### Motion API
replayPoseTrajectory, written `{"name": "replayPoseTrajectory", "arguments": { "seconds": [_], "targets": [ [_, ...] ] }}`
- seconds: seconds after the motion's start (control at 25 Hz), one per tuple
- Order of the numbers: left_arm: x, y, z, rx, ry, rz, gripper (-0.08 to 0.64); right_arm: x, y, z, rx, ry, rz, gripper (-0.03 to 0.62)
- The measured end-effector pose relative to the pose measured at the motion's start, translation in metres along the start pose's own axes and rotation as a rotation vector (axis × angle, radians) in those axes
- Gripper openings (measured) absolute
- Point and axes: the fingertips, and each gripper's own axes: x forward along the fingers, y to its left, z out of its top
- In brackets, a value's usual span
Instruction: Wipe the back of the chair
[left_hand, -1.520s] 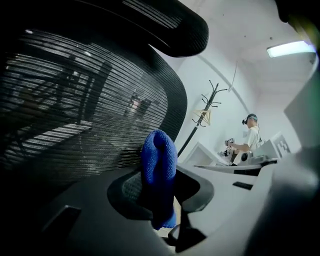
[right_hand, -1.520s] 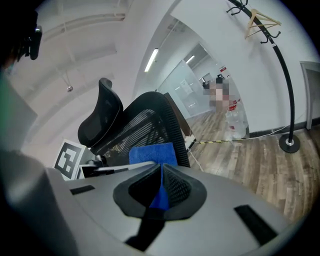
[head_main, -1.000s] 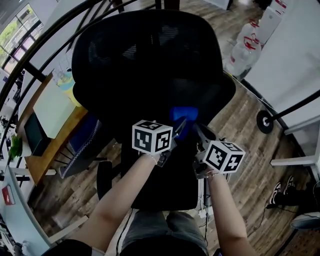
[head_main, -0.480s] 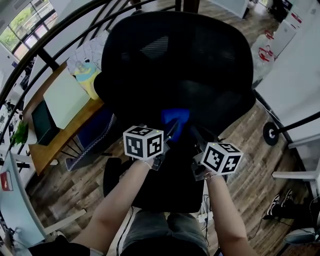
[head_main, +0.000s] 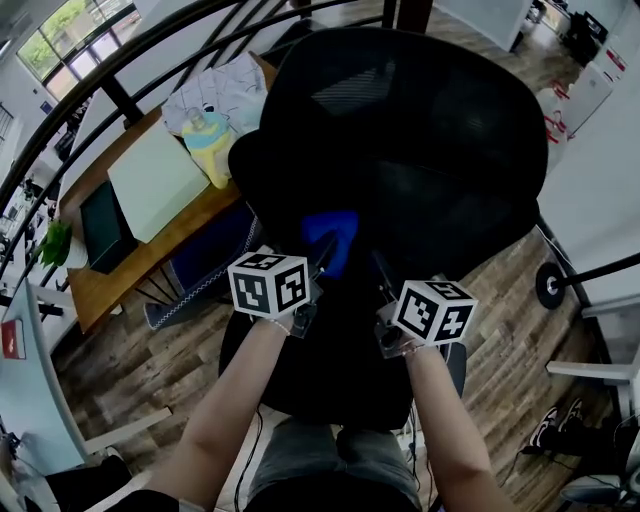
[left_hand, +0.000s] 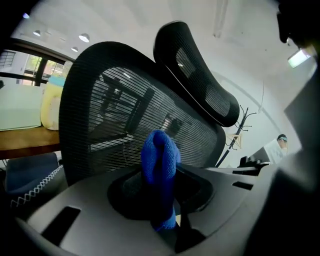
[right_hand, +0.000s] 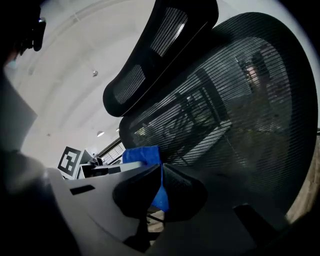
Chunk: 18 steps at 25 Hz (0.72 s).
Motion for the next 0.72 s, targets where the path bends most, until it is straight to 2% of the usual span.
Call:
{"name": "replayPoseTrajectory", "arguments": {
  "seconds": [0.4, 0.72],
  "targets": [
    [-0.035, 0.047, 0.013, -0.022, -0.044, 0.095, 0.103, 0.034, 0.038, -0.011, -0.011, 0.026, 0.066, 0.032],
    [-0.058, 0.07, 0.013, -0.044, -0.083, 0.167, 0.103, 0.037, 0.046, -0.023, -0.001, 0.038, 0.076, 0.032]
  ]
}}
